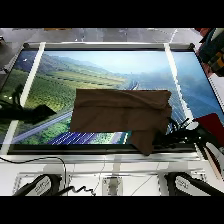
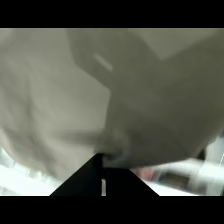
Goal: Fold the clothes and pants, and hang the long-sleeved shirts on hangers.
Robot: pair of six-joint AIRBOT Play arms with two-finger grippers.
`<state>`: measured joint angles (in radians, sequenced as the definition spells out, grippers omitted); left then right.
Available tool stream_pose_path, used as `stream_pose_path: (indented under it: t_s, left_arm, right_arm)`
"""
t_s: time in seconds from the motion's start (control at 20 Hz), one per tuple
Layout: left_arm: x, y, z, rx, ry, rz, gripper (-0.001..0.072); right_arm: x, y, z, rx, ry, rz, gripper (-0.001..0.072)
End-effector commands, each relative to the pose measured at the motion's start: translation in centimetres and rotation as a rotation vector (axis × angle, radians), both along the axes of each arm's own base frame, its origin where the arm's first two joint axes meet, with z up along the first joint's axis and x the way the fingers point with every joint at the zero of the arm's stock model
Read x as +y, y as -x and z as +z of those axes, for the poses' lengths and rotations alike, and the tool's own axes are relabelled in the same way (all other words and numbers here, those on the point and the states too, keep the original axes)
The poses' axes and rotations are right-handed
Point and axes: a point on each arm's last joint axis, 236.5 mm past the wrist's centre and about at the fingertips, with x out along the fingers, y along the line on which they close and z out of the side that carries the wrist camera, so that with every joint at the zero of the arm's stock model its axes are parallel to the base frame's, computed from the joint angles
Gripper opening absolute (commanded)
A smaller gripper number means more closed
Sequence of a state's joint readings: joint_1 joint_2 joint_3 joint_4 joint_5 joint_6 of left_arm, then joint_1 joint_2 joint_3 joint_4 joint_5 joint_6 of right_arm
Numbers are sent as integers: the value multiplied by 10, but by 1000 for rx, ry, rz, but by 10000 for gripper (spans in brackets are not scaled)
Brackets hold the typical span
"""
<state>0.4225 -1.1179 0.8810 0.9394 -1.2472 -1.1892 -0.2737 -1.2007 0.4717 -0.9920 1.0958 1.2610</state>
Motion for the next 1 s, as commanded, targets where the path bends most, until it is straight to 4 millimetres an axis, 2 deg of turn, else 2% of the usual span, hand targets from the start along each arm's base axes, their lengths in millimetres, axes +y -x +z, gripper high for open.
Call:
stream_pose_path:
  t_s: [0.0,0.15,0.3,0.4,0.55,0.7,0.75,0.8,0.85,0.95]
  left_arm:
    - [-5,20,-50,51,16,71,578]
    - [-15,32,-78,91,64,123,531]
    - [-24,41,-99,142,106,102,531]
    - [-35,38,-107,163,164,100,531]
    - [-56,27,-114,107,220,15,528]
    - [-71,17,-119,88,272,10,339]
    - [-76,15,-119,74,284,-2,332]
    - [-79,12,-118,57,289,-13,209]
    - [-80,7,-114,23,282,-42,24]
    - [-79,-4,-96,-32,290,-93,14]
  right_arm:
    - [-14,-28,11,-151,74,-29,14]
    - [-12,-32,21,-191,73,-34,15]
    - [-10,-37,25,-204,57,-54,15]
    - [-9,-39,25,-210,55,-62,15]
    - [-11,-42,25,-222,64,-70,15]
    - [-13,-46,25,-233,71,-78,15]
    - [-13,-46,25,-234,71,-78,15]
    - [-13,-45,26,-232,69,-76,14]
    - [-12,-44,28,-229,63,-57,14]
    - [-11,-42,39,-244,62,25,14]
